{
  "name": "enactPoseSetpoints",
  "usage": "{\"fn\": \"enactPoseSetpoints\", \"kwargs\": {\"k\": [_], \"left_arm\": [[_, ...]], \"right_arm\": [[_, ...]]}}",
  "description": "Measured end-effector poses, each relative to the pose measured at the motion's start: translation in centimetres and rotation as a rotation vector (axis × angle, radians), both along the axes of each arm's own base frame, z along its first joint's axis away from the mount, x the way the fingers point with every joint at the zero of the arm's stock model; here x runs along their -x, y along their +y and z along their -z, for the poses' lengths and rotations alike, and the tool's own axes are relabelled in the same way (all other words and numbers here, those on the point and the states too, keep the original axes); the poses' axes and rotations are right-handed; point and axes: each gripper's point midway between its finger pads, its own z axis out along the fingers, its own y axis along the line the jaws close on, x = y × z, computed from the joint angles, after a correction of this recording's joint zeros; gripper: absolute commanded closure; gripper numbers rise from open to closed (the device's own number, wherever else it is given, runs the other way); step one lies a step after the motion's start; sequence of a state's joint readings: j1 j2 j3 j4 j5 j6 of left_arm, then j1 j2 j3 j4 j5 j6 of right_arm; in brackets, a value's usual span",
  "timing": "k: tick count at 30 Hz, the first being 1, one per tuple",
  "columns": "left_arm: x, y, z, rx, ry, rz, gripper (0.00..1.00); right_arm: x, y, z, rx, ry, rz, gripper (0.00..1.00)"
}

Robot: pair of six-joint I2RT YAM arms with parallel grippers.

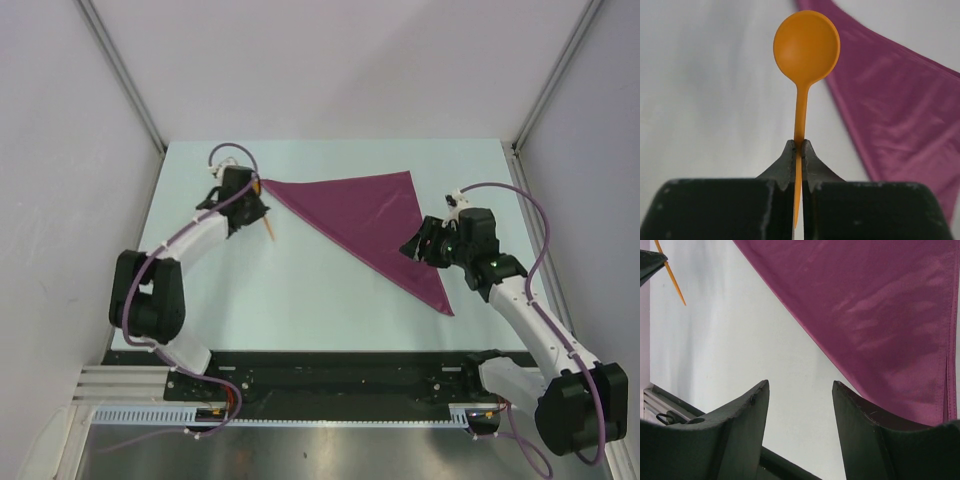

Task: Fold the napkin, place the utensils inside, and roll it up
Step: Place the utensil onto the napkin

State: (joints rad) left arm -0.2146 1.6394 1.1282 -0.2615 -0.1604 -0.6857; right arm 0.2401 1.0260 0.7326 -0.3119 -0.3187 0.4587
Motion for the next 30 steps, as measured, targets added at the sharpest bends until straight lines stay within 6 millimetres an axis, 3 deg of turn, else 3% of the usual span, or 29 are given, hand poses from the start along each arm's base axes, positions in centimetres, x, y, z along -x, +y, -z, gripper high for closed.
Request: {"fn": "enactPoseSetpoints", "kwargs": {"k": [5,9,15,20,30], "left_arm": [[2.9,-10.4,-1.6,0.147,-0.082,0.065,1.0],[4.3,-15.2,-1.6,0.217,-0.068,0.019,1.0],[2.2,-21.9,-1.9,0.303,-0.042,-0.117,1.0],[1.4,-24.1,-0.7,0.32,-0.012,-0.234,1.0],[2.4,-24.2,3.2,0.3,0.07,-0.369,1.0]], "right_arm": [[0.5,-0.5,-0.4,0.012,-0.008,0.02,0.42],[1.0,-0.9,-1.8,0.008,-0.051,0.034,0.42],[1.9,-1.5,-3.5,0.004,-0.092,0.054,0.42],[2.5,-2.2,-4.1,0.007,-0.106,0.075,0.42],[2.7,-2.5,-4.5,0.005,-0.111,0.084,0.41]]}}
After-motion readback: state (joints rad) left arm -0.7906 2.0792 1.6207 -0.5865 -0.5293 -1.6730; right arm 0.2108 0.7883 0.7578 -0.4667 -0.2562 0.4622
